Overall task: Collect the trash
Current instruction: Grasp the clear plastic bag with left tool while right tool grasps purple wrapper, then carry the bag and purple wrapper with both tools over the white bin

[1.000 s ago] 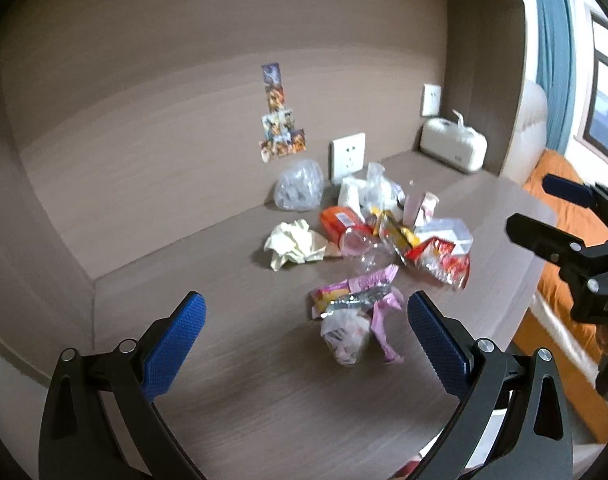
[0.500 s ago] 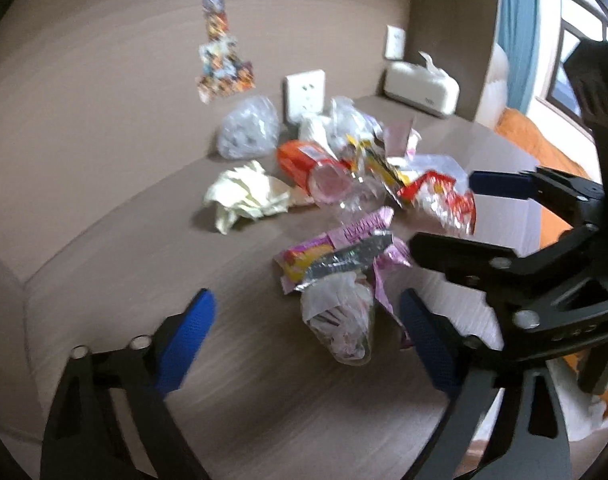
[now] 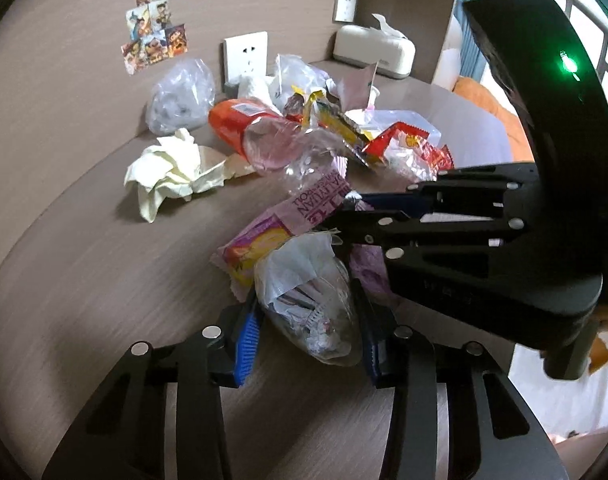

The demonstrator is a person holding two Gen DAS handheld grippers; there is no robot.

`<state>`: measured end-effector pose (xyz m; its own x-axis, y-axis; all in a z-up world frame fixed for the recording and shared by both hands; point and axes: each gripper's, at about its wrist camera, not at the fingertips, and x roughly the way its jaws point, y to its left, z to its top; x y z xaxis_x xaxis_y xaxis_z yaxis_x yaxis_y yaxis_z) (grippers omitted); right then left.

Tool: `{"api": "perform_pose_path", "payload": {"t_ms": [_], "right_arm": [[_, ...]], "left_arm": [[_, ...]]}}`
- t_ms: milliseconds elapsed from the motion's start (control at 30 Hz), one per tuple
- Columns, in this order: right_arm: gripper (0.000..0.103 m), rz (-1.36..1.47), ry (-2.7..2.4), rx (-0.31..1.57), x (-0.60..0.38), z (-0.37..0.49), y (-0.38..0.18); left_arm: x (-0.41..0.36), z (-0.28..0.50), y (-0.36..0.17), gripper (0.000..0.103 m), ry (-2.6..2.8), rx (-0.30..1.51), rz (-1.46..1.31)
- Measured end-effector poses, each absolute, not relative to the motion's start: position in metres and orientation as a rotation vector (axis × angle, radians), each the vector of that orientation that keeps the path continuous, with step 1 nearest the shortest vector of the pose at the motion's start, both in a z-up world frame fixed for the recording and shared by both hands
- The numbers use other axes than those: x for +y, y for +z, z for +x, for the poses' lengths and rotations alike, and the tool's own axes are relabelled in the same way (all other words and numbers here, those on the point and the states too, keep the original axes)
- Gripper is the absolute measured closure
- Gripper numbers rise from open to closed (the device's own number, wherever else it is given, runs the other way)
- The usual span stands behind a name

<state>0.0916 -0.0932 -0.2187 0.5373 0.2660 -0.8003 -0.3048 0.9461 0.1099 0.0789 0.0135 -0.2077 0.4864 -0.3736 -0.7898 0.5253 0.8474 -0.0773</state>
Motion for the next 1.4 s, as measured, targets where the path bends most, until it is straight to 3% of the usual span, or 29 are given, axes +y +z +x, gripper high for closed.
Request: {"api": "perform_pose_path", "payload": {"t_ms": [433,800,1100,1233,1400], "right_arm": [[0.092,-0.019,0.125,0.731,-0.150,0.056,-0.117],[0.092,0.027,-0.306,0.747,-0.307,-0.018,-0.119],[0.092,0.080,-0.495,0.835,-0.420,-0.087,-0.167],[0.092,0.123,-0.524,0.893,-0.461,-0.101,-0.211],[0.092,0.200,-0.546,0.995,-0.507,-0.105,-0.306]], "left_arm": [[0.001,0.075,-0.130,0.062,-0.596,0.739,0.264],[-0.147,0.046,-0.123,0.062,-0.932,0.672,0.377],[-0.305,-0.004,-0.181,0.062,-1.109,0.764,0.426],[-0.360,-0.017,-0.226,0.062,-1.143,0.837,0.442],[-0.419,-0.025,-0.318,0.062,-1.166,0.952,0.494]]}}
